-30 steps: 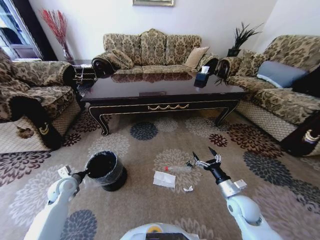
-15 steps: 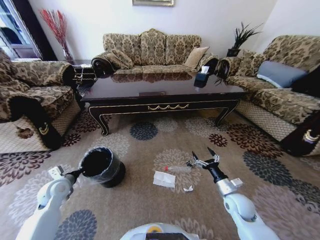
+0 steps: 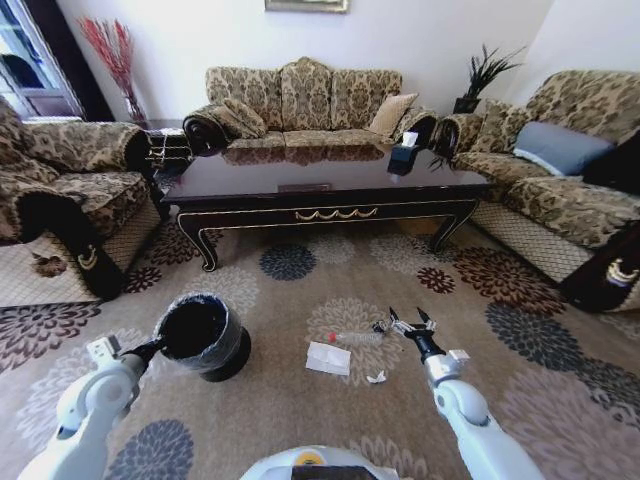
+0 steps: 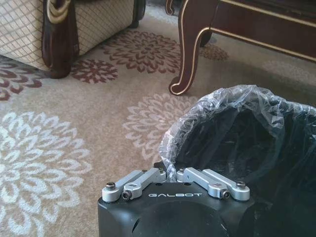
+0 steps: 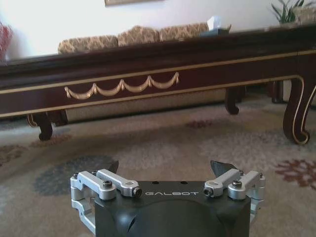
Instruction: Move to the front of the table and pick up the trash from the floor, then place it into the trash bin.
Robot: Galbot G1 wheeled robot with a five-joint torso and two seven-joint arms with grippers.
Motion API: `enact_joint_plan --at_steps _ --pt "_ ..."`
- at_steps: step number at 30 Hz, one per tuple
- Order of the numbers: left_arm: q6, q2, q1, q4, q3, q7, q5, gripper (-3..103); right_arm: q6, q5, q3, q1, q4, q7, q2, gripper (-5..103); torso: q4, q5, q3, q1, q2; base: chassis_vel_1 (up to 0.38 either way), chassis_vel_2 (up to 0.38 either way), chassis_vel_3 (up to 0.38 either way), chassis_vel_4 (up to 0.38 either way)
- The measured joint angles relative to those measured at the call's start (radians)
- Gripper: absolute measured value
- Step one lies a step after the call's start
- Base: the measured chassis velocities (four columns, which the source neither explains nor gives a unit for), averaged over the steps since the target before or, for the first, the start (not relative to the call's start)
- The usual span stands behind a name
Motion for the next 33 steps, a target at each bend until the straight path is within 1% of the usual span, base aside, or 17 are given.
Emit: enact_joint_plan --at_steps 2,4,6,7,10,11,12,13,14,16,17,18,22,23,25,29,33 --pt "0.0 -0.005 0.008 -0.01 -0.006 0.0 0.001 4 -0.007 -0.001 -0.006 0.005 -0.014 0.001 0.002 100 -0.0001 -0.0001 0.0 0.0 0.0 0.0 0.0 0.0 0.0" --pt "0.0 -0.011 0.018 -0.02 -0.017 -0.001 0.003 4 -0.035 -0.008 -0.015 -0.005 -0.025 0.01 0.013 100 -0.0007 -0.0003 0.0 0.0 0.0 0.0 0.0 0.0 0.0" --pt "0.0 -0.013 0.022 -0.024 -0.027 -0.002 0.004 4 -0.086 -0.006 -0.032 -0.034 -0.016 0.058 0.022 100 -0.0009 -0.0003 0.0 0.0 0.0 0.0 0.0 0.0 0.0" --pt "0.0 -0.013 0.022 -0.024 -0.027 -0.002 0.004 4 -0.086 -0.006 -0.032 -0.034 -0.016 0.058 0.022 100 -0.0009 -0.0003 0.0 0.0 0.0 0.0 0.0 0.0 0.0" --pt "-0.002 -0.009 0.023 -0.025 -0.038 -0.003 0.004 4 -0.215 0.024 -0.08 -0.081 0.043 0.214 0.027 100 -0.0011 -0.0003 0.0 0.0 0.0 0.0 0.0 0.0 0.0" --pt "-0.002 -0.008 0.023 -0.025 -0.04 -0.003 0.004 4 -0.251 0.057 -0.097 -0.089 0.067 0.267 0.029 100 -0.001 -0.0003 0.0 0.0 0.0 0.0 0.0 0.0 0.0" --pt "-0.002 -0.008 0.023 -0.025 -0.04 -0.003 0.004 4 -0.251 0.057 -0.097 -0.089 0.067 0.267 0.029 100 -0.001 -0.0003 0.0 0.0 0.0 0.0 0.0 0.0 0.0" --pt "-0.002 -0.007 0.023 -0.024 -0.04 -0.003 0.004 4 -0.272 0.089 -0.107 -0.093 0.083 0.299 0.031 100 -0.001 -0.0002 0.0 0.0 0.0 0.0 0.0 0.0 0.0" --pt "-0.002 -0.006 0.023 -0.022 -0.041 -0.004 0.004 4 -0.32 0.163 -0.125 -0.097 0.118 0.371 0.034 100 -0.0009 -0.0004 0.0 0.0 0.0 0.0 0.0 0.0 0.0" --pt "-0.002 -0.006 0.022 -0.02 -0.041 -0.004 0.005 4 -0.38 0.245 -0.145 -0.096 0.153 0.455 0.042 100 -0.0005 -0.0007 0.0 0.0 0.0 0.0 0.0 0.0 0.0" --pt "-0.002 -0.006 0.02 -0.017 -0.04 -0.005 0.006 4 -0.434 0.314 -0.169 -0.09 0.175 0.544 0.053 100 -0.0006 -0.0006 0.0 0.0 0.0 0.0 0.0 0.0 0.0" --pt "-0.002 -0.006 0.02 -0.017 -0.04 -0.005 0.006 4 -0.434 0.314 -0.169 -0.09 0.175 0.544 0.053 100 -0.0006 -0.0006 0.0 0.0 0.0 0.0 0.0 0.0 0.0" --pt "-0.002 -0.005 0.021 -0.015 -0.038 -0.005 0.007 4 -0.507 0.42 -0.213 -0.064 0.182 0.711 0.09 100 -0.0007 -0.0004 0.0 0.0 0.0 0.0 0.0 0.0 0.0" --pt "-0.002 -0.005 0.021 -0.015 -0.038 -0.005 0.007 4 -0.507 0.42 -0.213 -0.064 0.182 0.711 0.09 100 -0.0007 -0.0004 0.0 0.0 0.0 0.0 0.0 0.0 0.0" --pt "-0.003 -0.004 0.022 -0.014 -0.038 -0.005 0.007 4 -0.523 0.469 -0.224 -0.046 0.16 0.787 0.11 100 -0.0006 -0.0004 0.0 0.0 0.0 0.0 0.0 0.0 0.0" --pt "-0.004 -0.001 0.024 -0.014 -0.038 -0.005 0.008 4 -0.52 0.492 -0.227 -0.025 0.105 0.821 0.129 100 -0.0007 -0.0003 0.0 0.0 0.0 0.0 0.0 0.0 0.0" --pt "-0.004 0.0 0.025 -0.017 -0.037 -0.005 0.008 4 -0.512 0.573 -0.219 0.006 0.052 0.859 0.149 100 -0.0008 -0.0003 0.0 0.0 0.0 0.0 0.0 0.0 0.0"
